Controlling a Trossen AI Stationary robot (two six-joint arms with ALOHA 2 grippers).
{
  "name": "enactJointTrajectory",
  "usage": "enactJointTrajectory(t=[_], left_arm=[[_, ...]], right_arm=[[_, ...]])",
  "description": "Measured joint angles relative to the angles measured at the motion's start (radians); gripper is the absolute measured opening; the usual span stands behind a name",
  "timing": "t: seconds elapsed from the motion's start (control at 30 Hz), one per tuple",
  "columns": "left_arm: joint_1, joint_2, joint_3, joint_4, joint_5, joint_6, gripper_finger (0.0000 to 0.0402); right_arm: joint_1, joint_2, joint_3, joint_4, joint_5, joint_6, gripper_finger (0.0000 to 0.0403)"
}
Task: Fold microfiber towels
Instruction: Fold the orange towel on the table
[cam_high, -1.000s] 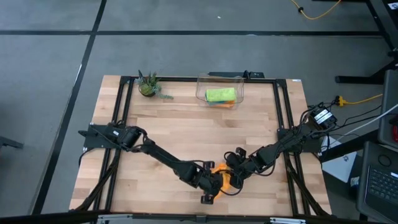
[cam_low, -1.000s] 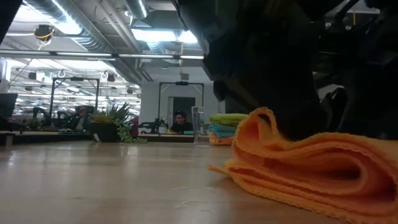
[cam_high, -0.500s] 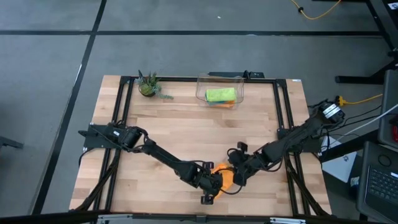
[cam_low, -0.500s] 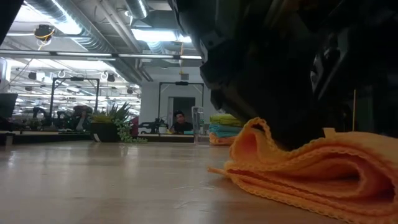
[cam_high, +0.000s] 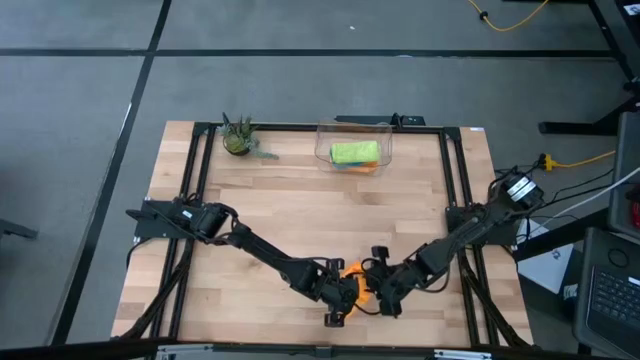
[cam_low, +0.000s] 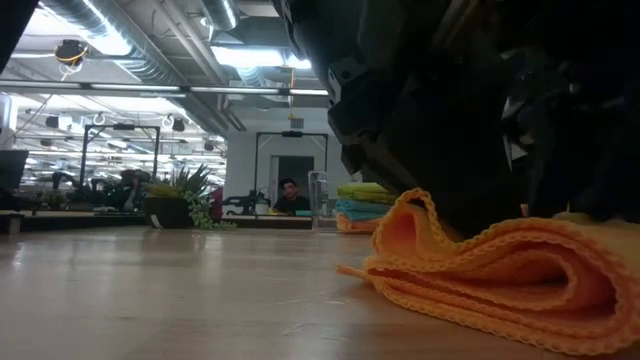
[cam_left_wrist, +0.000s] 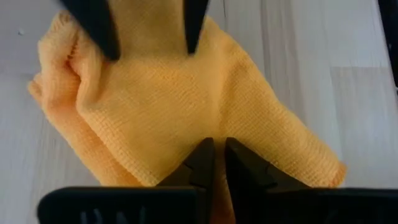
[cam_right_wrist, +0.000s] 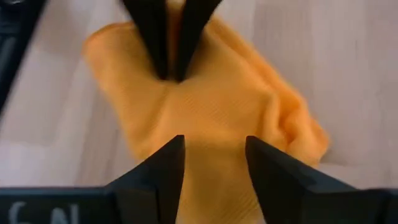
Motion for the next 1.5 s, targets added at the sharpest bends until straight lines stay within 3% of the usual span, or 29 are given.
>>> enactJointTrajectory(t=[0.2, 0.47, 0.77, 1.0, 1.17, 1.33, 1.5], left_arm=[[0.000, 0.000, -0.001, 0.002, 0.012, -0.006, 0.0033], [0.000, 0.000, -0.001, 0.004, 0.014, -0.008, 0.0033], [-0.001, -0.053, -0.001, -0.059, 0.024, 0.001, 0.0033], [-0.005, -0.056, 0.000, -0.232, 0.051, 0.012, 0.0033], [0.000, -0.055, 0.000, -0.291, -0.012, 0.058, 0.0033], [0.014, -0.055, 0.000, -0.297, -0.016, 0.086, 0.0033], [0.019, -0.068, 0.027, -0.343, -0.022, 0.104, 0.0033]], right_arm=[[-0.040, 0.025, -0.001, -0.045, 0.138, 0.129, 0.0172], [-0.047, -0.007, -0.001, -0.107, 0.351, 0.152, 0.0172], [-0.043, -0.050, 0.000, -0.107, 0.346, 0.131, 0.0172], [-0.031, -0.075, 0.000, -0.102, 0.321, 0.130, 0.0172], [-0.017, -0.077, 0.000, -0.091, 0.306, 0.106, 0.0172], [0.011, -0.077, -0.001, -0.062, 0.161, -0.032, 0.0172], [0.010, -0.082, -0.001, -0.097, 0.270, 0.034, 0.0172]])
